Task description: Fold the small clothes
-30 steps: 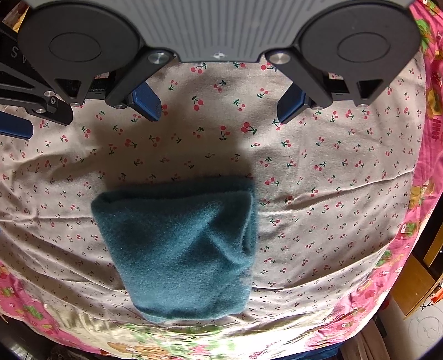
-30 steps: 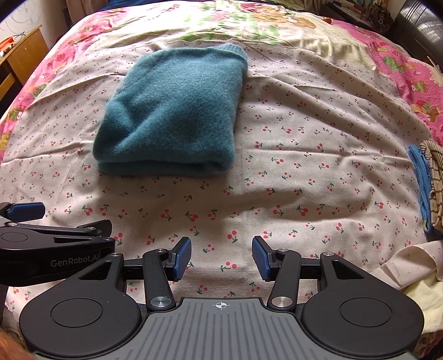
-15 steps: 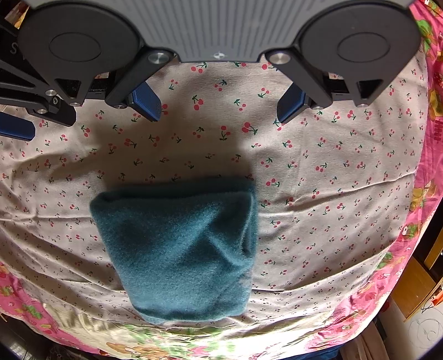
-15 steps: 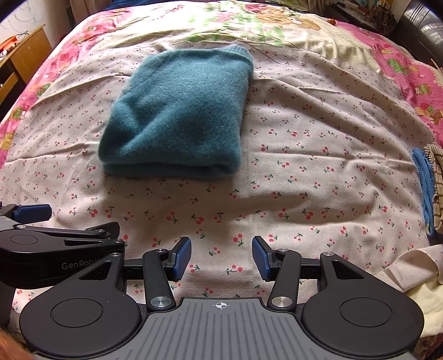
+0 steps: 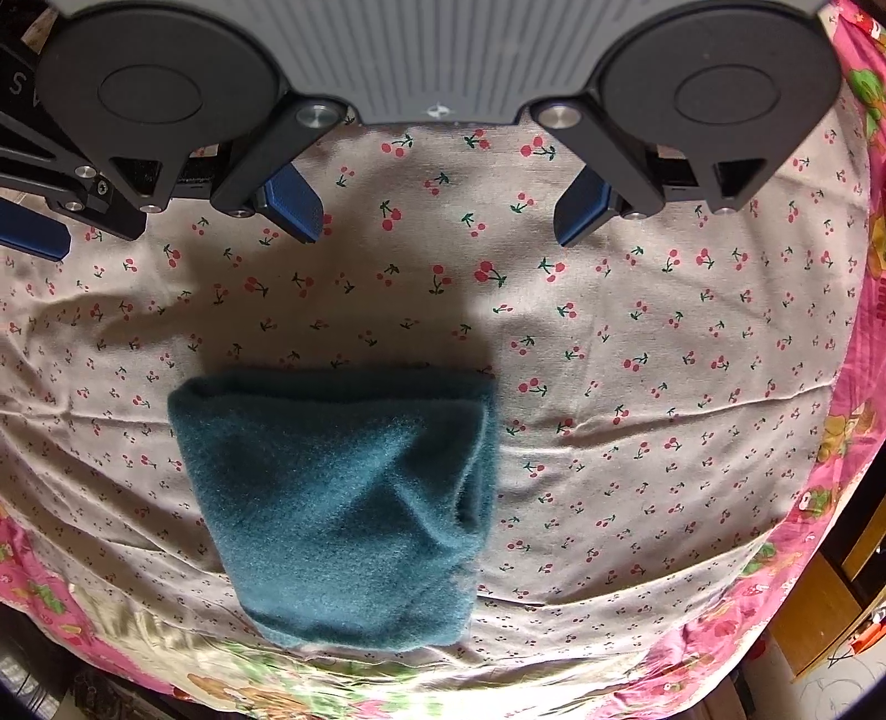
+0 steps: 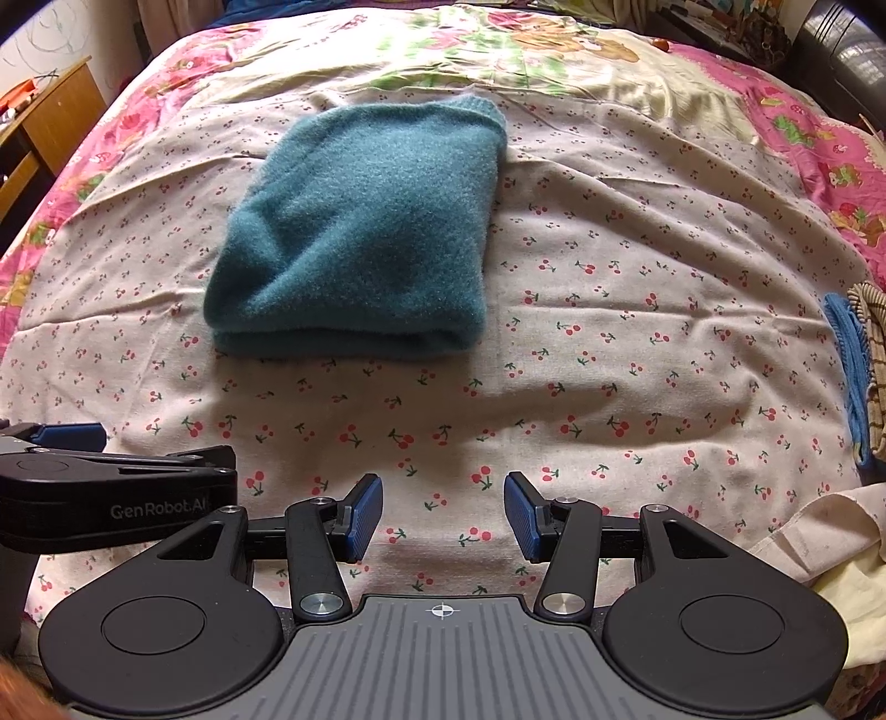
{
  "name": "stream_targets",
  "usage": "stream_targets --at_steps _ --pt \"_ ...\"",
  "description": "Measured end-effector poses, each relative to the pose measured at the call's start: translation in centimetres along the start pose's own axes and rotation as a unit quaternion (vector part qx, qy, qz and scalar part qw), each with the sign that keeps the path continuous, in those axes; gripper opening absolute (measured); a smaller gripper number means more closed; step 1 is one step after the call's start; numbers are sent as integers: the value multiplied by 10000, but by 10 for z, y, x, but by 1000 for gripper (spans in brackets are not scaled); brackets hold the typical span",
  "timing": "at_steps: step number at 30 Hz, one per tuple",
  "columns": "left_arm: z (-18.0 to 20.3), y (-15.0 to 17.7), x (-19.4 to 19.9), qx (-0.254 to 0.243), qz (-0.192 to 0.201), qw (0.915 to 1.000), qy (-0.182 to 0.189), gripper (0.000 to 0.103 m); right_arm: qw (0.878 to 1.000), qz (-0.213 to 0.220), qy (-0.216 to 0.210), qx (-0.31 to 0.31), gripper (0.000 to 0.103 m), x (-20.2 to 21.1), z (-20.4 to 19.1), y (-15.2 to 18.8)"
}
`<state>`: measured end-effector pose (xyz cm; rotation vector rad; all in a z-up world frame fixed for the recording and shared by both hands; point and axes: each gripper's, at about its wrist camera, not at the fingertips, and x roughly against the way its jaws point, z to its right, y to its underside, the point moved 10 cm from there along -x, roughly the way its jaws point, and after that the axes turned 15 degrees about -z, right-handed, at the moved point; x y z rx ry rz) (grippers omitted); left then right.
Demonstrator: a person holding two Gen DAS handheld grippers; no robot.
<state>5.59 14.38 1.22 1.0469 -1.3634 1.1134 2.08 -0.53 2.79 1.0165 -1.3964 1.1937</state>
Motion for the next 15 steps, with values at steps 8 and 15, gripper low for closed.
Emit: stream_targets --at_steps 8,15 --pt "0 0 1 -109 53 9999 -83 100 10000 -9 -61 -56 48 -1 -1 1" --pt "7 1 3 -284 73 9994 -183 100 9999 -63 -54 -92 48 -5 0 1"
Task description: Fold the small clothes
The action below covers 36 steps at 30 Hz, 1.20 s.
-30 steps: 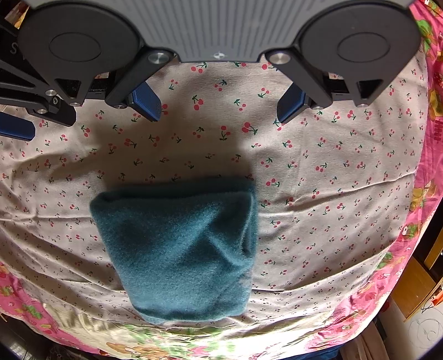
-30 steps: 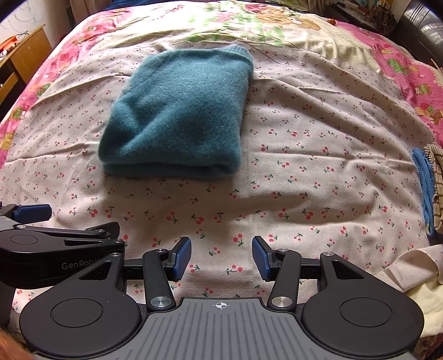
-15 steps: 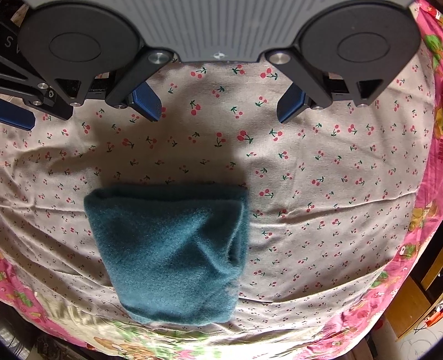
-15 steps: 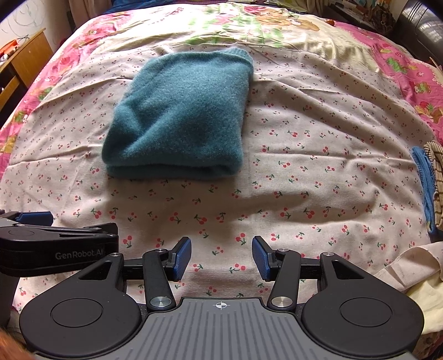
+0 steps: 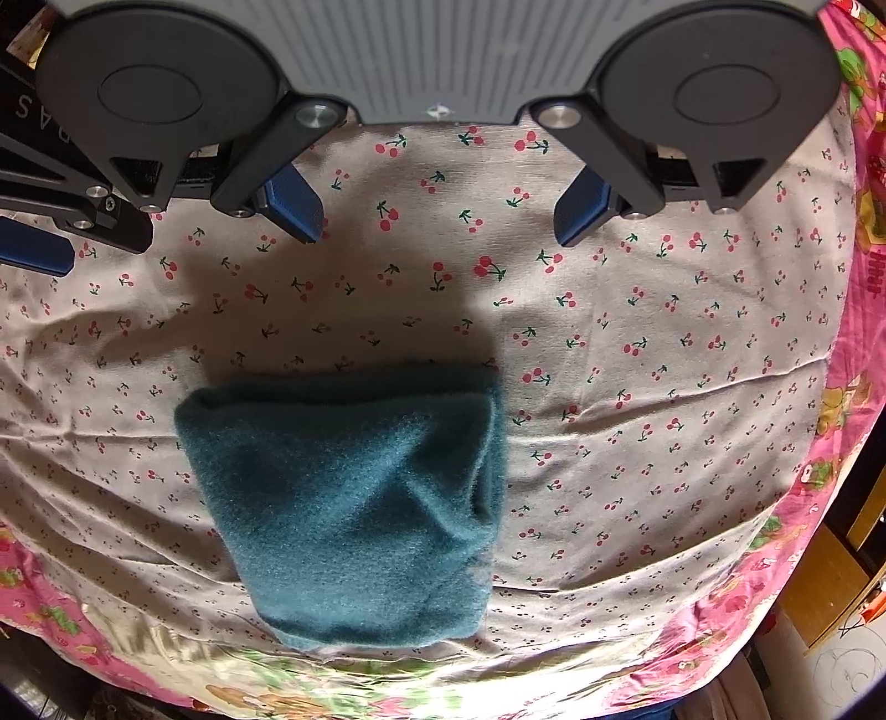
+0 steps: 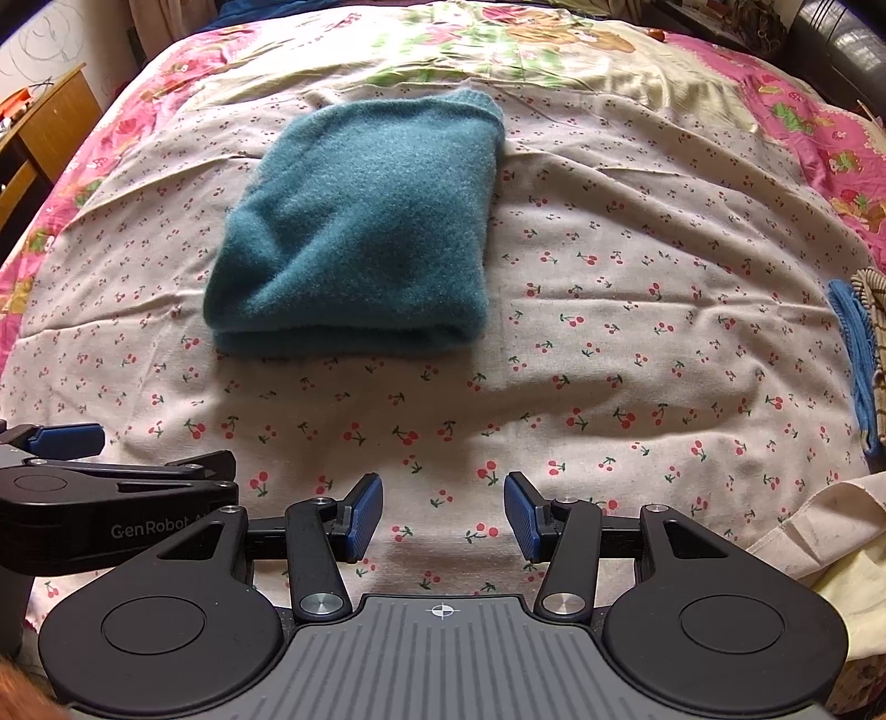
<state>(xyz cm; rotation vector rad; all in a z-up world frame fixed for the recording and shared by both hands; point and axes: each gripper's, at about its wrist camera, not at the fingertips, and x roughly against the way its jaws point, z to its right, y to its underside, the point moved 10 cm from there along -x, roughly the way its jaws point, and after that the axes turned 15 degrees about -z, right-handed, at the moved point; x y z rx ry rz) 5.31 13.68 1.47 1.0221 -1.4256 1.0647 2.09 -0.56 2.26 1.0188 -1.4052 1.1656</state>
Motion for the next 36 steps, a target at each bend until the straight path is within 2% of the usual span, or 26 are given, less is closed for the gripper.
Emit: stream_targets --at_steps 36 --pt "-1 1 3 -91 97 9998 -119 100 10000 -55 11 -8 48 -5 -2 1"
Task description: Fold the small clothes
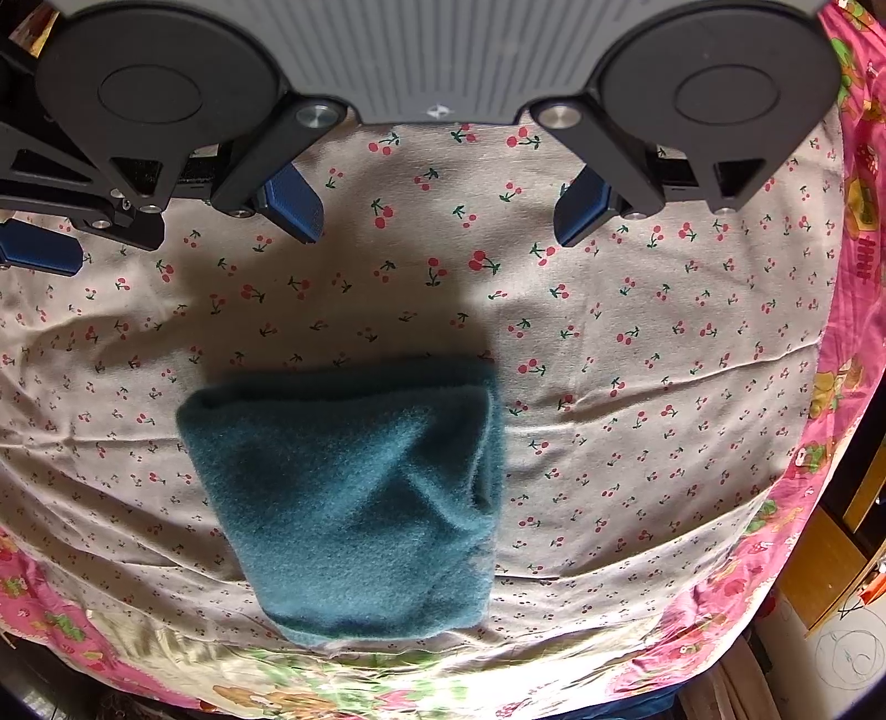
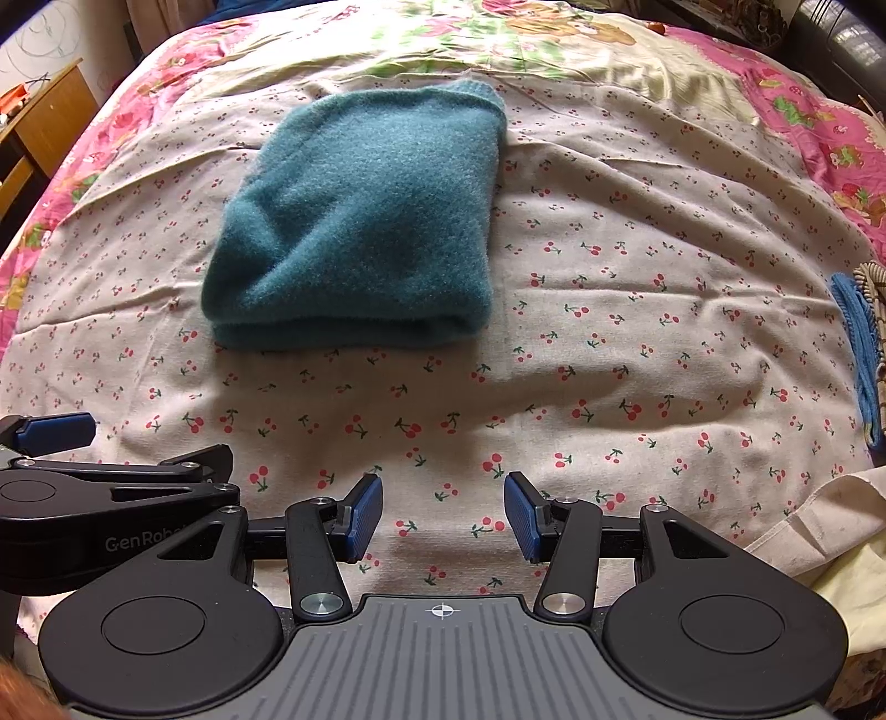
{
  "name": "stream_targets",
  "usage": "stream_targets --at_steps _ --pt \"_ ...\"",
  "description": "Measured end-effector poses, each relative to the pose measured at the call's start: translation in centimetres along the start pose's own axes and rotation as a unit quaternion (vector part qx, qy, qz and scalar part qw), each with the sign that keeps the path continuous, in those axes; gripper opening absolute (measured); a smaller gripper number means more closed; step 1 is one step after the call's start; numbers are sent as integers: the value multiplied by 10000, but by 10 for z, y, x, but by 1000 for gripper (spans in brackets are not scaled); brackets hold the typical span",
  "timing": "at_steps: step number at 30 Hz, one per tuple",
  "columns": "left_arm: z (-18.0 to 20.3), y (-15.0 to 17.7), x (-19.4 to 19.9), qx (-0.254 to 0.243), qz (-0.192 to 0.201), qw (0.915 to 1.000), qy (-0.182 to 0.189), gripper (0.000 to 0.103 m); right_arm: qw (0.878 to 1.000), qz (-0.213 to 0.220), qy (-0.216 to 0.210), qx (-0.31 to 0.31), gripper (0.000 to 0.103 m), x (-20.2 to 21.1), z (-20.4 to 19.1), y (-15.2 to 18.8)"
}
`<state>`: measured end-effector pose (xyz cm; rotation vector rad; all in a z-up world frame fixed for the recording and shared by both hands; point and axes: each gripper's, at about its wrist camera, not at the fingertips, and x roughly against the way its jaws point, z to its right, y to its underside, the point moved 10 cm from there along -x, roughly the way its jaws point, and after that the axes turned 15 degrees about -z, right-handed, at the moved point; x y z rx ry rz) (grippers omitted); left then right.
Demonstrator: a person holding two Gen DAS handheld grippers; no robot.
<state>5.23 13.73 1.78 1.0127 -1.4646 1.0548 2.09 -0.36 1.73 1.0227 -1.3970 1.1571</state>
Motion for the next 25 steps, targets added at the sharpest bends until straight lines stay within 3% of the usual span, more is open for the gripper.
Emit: stream_targets --at_steps 25 --pt "-3 1 -3 55 -47 10000 -45 100 10000 0 -4 7 48 -1 -3 -1"
